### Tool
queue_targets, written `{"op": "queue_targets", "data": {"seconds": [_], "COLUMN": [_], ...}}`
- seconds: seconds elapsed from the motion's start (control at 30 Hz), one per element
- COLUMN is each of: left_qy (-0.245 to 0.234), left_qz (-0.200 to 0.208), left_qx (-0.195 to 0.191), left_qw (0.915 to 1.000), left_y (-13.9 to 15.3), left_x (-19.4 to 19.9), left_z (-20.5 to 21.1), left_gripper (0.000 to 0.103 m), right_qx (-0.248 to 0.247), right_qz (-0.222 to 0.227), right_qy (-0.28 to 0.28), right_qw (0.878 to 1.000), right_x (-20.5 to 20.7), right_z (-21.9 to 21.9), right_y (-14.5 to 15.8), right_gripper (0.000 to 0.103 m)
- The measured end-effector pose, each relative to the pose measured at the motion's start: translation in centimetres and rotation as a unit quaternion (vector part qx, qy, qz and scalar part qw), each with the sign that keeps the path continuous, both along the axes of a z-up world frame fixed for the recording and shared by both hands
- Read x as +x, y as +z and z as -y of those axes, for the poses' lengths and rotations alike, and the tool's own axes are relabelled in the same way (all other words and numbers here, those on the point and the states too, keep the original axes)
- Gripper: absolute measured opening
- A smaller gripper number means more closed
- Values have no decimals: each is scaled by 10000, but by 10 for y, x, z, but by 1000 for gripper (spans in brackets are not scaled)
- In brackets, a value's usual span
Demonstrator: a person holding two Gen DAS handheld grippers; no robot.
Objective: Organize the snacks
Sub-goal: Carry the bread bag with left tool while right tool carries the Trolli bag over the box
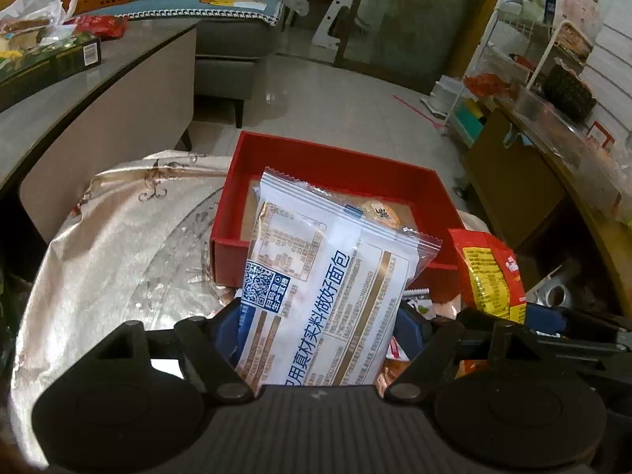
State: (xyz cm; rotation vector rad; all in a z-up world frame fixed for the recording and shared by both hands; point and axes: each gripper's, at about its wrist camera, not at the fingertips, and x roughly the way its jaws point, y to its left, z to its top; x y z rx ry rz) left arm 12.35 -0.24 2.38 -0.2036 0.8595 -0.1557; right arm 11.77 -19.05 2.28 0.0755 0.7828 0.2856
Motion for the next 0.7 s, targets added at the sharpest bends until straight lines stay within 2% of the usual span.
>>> {"op": "queue_targets", "data": {"seconds": [0.3, 0.7], "left_qy": [44, 105], "left_qz": [238, 343], "left_qx": [162, 262], "left_qw": [9996, 9990], "left_y": [7, 7], "left_x": [14, 39], "left_z": [9, 19], "left_gripper": [70, 70], "right_qx": [-2, -20], "right_qz": [75, 136], "right_qy": [-49, -114], "right_qw": [10000, 9998], "right_x": [13, 34], "right_z": [4, 8], "right_y": [4, 6], "right_gripper": [62, 62]}}
